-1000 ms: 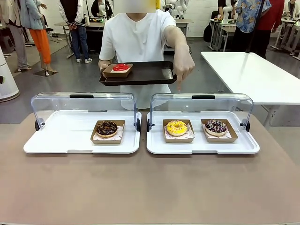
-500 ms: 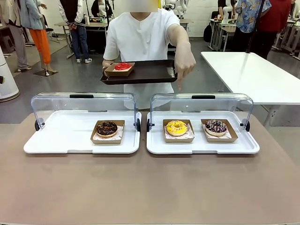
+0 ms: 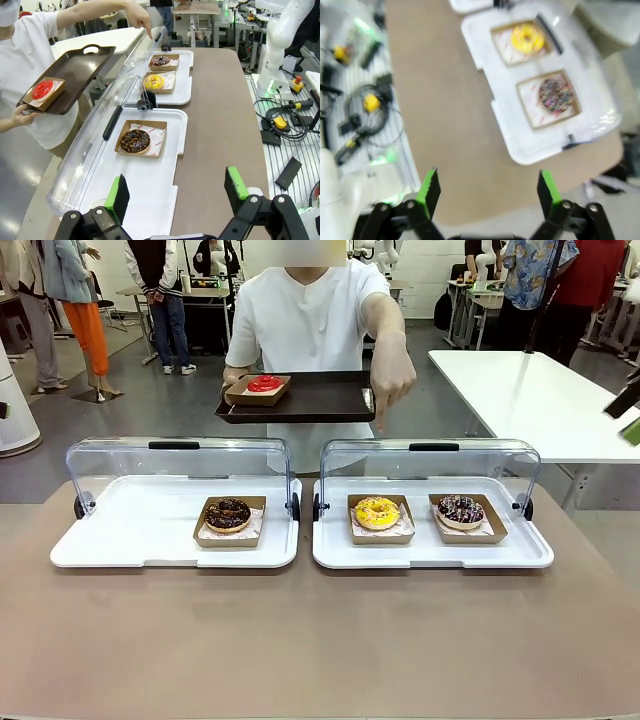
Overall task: Provide the desired donut to the person.
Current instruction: Pick up and lift the Paper togo box containing the Donut pointed at by the person.
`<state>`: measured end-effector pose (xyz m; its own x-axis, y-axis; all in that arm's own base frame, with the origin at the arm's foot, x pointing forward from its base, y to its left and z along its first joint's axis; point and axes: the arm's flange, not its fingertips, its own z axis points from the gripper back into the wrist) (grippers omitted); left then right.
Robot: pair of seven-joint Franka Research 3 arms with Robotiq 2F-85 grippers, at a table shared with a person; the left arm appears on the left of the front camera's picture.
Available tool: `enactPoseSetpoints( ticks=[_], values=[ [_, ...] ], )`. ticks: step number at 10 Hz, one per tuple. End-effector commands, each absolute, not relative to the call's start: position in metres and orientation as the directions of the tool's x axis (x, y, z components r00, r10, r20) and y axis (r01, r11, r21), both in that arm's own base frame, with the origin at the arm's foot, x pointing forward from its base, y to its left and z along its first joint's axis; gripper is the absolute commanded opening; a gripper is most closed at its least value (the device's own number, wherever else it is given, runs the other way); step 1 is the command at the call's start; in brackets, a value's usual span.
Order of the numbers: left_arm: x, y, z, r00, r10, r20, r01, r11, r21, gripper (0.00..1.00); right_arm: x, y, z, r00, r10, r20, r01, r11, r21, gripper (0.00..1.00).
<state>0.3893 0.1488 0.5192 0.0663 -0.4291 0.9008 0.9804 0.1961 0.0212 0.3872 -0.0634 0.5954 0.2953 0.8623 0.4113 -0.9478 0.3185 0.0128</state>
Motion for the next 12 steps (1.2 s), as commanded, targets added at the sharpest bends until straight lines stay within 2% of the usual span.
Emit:
enactPoseSetpoints(
  ticks=[1,3,6,7,8,12],
  values=[
    [0.39,0.149,0.52,0.056,-0.412,0.91,0.979,0.2,0.03,1.0,0.379,-0.016,0.566,0.287,0.931,0.226,-0.949,0.308,-0.065,1.0],
    [0.39,0.149,0.52,0.056,-0.412,0.91,0.979,0.2,0.03,1.0,0.384,0.013,0.541,0.282,0.944,0.17,-0.95,0.3,-0.091,1.0],
    [0.39,0.149,0.52,0.056,-0.412,0.91,0.979,0.2,0.03,1.0,0.394,0.023,0.517,0.253,0.948,0.193,-0.963,0.267,-0.046,1.0],
    [0.39,0.149,0.52,0.056,-0.412,0.91,0.979,0.2,0.03,1.0,0.39,0.013,0.519,0.211,0.953,0.215,-0.974,0.223,-0.033,1.0],
    [0.39,0.149,0.52,0.056,-0.412,0.91,0.979,0.2,0.03,1.0,0.391,0.031,0.519,0.248,0.951,0.184,-0.964,0.26,-0.046,1.0],
    [0.39,0.149,0.52,0.056,-0.412,0.91,0.979,0.2,0.03,1.0,0.391,0.031,0.519,0.248,0.951,0.184,-0.964,0.26,-0.046,1.0]
  ],
)
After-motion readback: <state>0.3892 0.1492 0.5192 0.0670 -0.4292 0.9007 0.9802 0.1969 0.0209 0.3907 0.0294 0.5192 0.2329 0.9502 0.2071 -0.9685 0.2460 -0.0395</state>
